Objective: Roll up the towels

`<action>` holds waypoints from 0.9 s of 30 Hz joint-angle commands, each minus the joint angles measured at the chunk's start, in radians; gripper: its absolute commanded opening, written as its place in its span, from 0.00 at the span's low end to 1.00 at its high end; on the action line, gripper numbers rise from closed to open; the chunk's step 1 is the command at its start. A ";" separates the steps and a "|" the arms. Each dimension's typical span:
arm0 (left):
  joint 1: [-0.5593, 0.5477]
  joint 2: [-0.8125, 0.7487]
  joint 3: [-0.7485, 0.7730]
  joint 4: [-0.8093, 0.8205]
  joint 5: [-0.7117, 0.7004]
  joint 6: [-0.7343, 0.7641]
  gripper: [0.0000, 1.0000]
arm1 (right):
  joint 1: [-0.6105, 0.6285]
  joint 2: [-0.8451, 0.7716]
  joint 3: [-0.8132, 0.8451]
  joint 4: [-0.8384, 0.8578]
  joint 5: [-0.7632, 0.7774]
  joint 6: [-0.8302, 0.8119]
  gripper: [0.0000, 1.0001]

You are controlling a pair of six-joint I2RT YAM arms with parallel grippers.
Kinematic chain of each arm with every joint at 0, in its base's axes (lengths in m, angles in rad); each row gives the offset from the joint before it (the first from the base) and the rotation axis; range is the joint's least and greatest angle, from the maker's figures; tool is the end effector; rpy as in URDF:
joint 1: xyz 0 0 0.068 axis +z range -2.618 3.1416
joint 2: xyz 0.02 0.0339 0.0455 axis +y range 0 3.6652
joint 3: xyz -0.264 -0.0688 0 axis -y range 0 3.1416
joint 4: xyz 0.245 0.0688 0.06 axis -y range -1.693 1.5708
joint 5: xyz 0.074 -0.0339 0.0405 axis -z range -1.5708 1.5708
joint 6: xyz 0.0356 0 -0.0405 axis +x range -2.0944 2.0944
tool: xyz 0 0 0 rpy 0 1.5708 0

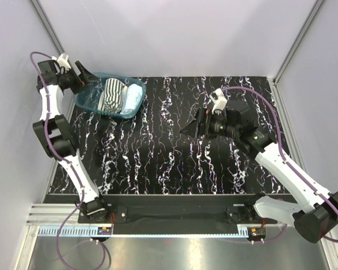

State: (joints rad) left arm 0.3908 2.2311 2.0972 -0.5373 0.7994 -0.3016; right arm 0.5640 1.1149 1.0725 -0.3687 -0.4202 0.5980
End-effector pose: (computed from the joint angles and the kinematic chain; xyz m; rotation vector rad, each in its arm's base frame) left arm 0.4814 0.1707 0.2873 -0.3072 2.1039 -0.8344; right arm 0.2024 0.1452 0.3575 -0.2597 2.1218 1.1384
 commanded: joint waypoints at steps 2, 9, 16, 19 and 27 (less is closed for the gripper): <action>-0.004 -0.275 -0.150 0.080 -0.086 -0.021 0.99 | 0.004 0.010 0.069 -0.004 0.032 -0.052 0.96; -0.038 -0.681 -0.503 0.141 -0.233 0.012 0.99 | 0.005 0.005 0.069 -0.002 0.025 -0.052 0.96; -0.118 -1.306 -1.279 0.633 -0.495 0.203 0.99 | 0.008 -0.070 0.027 -0.006 0.015 -0.029 0.96; -0.122 -1.491 -1.550 0.935 -0.580 0.243 0.99 | 0.008 -0.096 0.009 -0.009 0.012 -0.020 0.96; -0.122 -1.547 -1.856 1.025 -0.753 0.282 0.99 | 0.011 -0.156 -0.022 -0.016 0.012 0.008 0.96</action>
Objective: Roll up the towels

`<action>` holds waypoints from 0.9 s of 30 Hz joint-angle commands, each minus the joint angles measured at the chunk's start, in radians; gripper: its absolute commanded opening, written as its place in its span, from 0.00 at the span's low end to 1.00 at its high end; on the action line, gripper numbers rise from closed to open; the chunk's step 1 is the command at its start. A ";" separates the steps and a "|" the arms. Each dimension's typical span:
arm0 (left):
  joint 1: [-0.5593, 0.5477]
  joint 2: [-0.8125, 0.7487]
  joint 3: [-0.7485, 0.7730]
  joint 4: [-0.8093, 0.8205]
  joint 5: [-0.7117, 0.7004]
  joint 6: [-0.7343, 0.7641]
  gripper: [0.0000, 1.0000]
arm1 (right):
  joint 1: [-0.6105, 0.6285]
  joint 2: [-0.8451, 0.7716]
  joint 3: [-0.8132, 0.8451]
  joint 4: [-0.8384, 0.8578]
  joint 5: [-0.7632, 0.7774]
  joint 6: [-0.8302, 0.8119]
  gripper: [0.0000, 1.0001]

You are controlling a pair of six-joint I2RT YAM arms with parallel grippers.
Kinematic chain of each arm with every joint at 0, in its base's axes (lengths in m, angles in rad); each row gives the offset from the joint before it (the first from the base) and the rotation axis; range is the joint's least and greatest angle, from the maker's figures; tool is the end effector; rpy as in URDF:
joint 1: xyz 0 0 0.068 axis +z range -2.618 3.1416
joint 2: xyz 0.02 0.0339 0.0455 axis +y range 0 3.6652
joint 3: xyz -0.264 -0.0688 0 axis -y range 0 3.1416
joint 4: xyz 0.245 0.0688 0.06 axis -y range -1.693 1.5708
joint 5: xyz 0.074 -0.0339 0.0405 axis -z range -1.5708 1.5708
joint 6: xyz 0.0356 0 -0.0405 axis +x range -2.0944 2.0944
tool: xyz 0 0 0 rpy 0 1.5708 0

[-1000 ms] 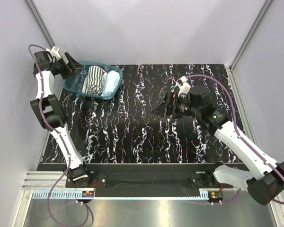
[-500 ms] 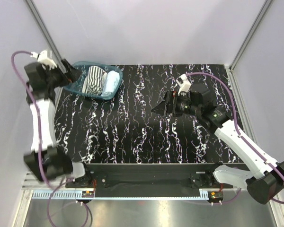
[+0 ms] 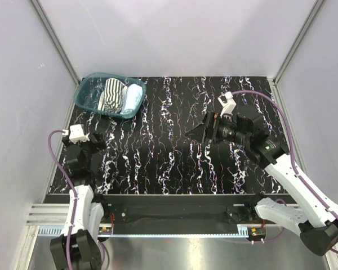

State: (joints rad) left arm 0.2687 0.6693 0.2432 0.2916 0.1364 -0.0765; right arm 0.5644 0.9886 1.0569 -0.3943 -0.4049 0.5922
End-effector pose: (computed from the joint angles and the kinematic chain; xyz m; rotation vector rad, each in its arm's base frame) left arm 0.1643 0.0402 0.2160 -0.1921 1.6933 0.0270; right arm 0.1752 0.1275 0.3764 -0.2699 2.0278 1.1416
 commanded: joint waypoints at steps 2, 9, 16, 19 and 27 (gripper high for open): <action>0.001 0.081 -0.036 0.242 -0.133 -0.032 0.99 | 0.009 -0.045 -0.009 -0.008 0.003 0.009 0.97; 0.003 0.331 -0.039 0.444 -0.034 -0.057 0.99 | 0.009 -0.068 -0.023 -0.026 0.017 0.001 0.97; -0.037 0.519 0.027 0.515 -0.066 -0.051 0.99 | 0.011 -0.056 -0.028 -0.031 0.011 -0.006 0.97; -0.040 0.596 0.094 0.463 -0.044 -0.078 0.99 | 0.009 -0.054 -0.025 -0.052 0.035 -0.026 0.98; -0.249 0.653 -0.022 0.769 -0.133 0.112 0.99 | 0.011 -0.022 -0.032 -0.035 0.044 -0.026 0.98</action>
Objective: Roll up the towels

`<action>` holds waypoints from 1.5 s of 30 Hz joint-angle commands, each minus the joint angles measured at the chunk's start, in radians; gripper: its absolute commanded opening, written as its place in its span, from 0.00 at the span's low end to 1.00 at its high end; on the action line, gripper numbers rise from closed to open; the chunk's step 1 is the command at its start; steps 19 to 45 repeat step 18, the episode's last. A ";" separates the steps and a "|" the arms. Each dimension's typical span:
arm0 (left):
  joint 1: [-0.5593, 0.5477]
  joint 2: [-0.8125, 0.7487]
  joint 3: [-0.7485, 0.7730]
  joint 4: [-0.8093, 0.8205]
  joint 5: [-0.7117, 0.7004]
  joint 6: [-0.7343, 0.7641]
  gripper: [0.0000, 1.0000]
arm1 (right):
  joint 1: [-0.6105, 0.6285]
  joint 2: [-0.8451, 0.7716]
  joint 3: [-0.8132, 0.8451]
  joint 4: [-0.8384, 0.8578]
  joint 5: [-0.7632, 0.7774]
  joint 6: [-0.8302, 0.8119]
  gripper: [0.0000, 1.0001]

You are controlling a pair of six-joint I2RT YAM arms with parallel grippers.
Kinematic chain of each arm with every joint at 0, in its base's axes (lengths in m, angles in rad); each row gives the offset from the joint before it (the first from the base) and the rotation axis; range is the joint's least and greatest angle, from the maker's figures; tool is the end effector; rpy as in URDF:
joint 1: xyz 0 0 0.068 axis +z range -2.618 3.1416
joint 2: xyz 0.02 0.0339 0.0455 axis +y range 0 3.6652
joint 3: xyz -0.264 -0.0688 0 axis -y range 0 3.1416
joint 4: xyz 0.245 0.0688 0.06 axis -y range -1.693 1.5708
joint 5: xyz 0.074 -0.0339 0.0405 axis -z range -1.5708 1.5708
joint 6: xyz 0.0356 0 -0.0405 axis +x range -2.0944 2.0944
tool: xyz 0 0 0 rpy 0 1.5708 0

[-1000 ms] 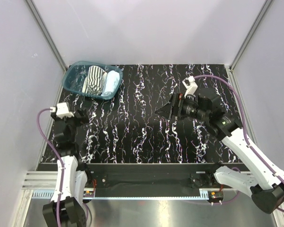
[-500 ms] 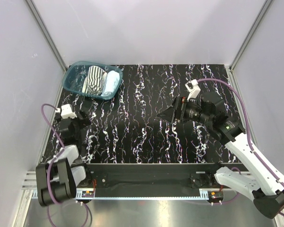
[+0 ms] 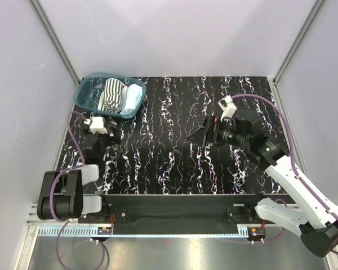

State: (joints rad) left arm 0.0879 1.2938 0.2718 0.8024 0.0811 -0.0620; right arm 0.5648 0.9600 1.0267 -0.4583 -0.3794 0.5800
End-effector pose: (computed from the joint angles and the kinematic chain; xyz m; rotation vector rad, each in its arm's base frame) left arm 0.2330 0.0176 0.1659 -0.0760 1.7884 -0.0540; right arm 0.1686 0.1225 0.3651 -0.2526 2.0921 1.0947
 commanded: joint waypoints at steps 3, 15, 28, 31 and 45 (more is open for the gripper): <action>-0.077 0.033 -0.069 0.279 -0.104 0.103 0.99 | 0.010 0.017 -0.001 0.043 0.016 -0.011 0.98; -0.076 0.035 -0.059 0.267 -0.185 0.070 0.99 | 0.010 0.019 -0.045 0.204 -0.010 0.052 1.00; -0.076 0.033 -0.057 0.256 -0.185 0.070 0.99 | 0.010 0.039 -0.036 0.222 0.002 0.041 1.00; -0.076 0.033 -0.057 0.256 -0.185 0.070 0.99 | 0.010 0.039 -0.036 0.222 0.002 0.041 1.00; -0.076 0.033 -0.057 0.256 -0.185 0.070 0.99 | 0.010 0.039 -0.036 0.222 0.002 0.041 1.00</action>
